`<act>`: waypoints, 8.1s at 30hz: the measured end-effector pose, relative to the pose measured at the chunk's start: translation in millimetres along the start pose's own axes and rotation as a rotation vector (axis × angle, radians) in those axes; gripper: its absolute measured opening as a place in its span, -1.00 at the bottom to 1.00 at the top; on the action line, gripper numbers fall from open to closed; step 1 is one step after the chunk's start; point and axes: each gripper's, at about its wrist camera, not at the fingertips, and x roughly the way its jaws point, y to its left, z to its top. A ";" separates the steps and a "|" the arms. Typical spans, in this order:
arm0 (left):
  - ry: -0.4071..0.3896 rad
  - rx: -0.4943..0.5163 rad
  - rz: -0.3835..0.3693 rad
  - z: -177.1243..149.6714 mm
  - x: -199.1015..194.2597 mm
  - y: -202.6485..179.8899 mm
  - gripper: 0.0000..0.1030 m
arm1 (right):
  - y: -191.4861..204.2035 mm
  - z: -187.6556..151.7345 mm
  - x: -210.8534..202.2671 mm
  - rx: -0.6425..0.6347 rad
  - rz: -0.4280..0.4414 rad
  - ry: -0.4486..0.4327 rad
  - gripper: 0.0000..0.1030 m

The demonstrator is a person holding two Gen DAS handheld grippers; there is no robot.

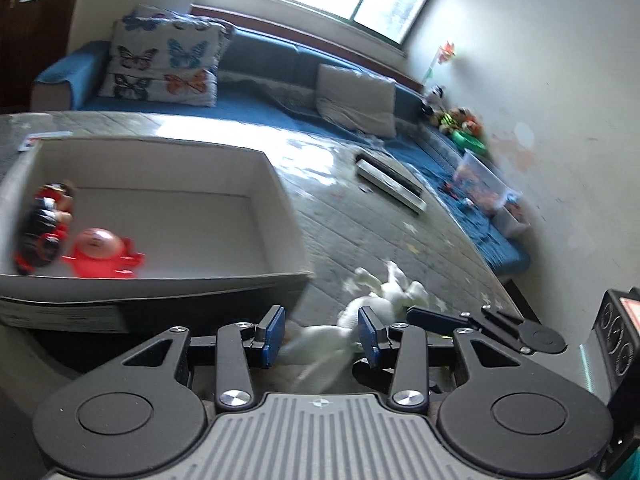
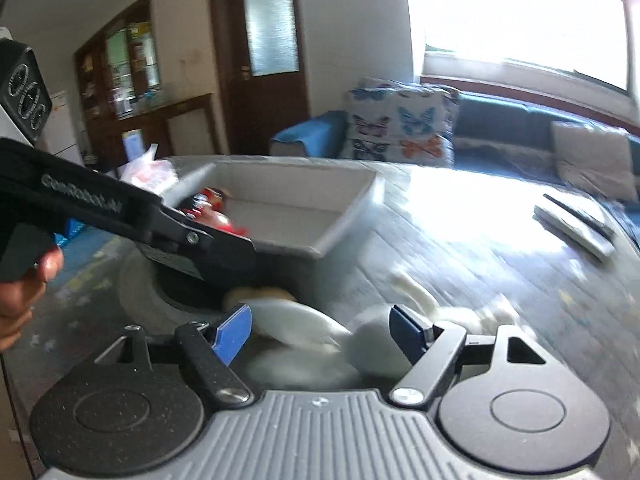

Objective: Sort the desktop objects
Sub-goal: 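Grasp the white plush rabbit with the left gripper, then carry the white rabbit into the shoebox and release it with the left gripper, then move the left tool toward the green alien toy and grasp it, then lift the green alien, carry it over the shoebox, open the left gripper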

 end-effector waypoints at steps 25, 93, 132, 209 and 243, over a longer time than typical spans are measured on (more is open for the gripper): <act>0.159 0.183 -0.005 -6.9 90.8 -48.5 -0.18 | -116.6 -19.6 14.4 0.361 -0.023 0.031 0.15; -0.141 -0.072 0.202 19.8 -21.5 54.1 -0.23 | 11.2 109.2 65.6 0.008 0.132 -0.061 -0.01; -0.017 -0.076 0.113 -59.2 -15.3 18.9 -0.23 | -0.8 -7.0 4.3 0.066 0.051 0.042 0.26; 0.148 -0.060 -0.177 -43.9 102.9 -109.4 -0.25 | -102.2 -87.8 -42.6 0.238 -0.113 0.005 0.29; -0.108 -0.322 -0.024 43.9 3.6 78.5 -0.26 | 31.4 90.5 94.0 -0.144 0.137 0.074 0.29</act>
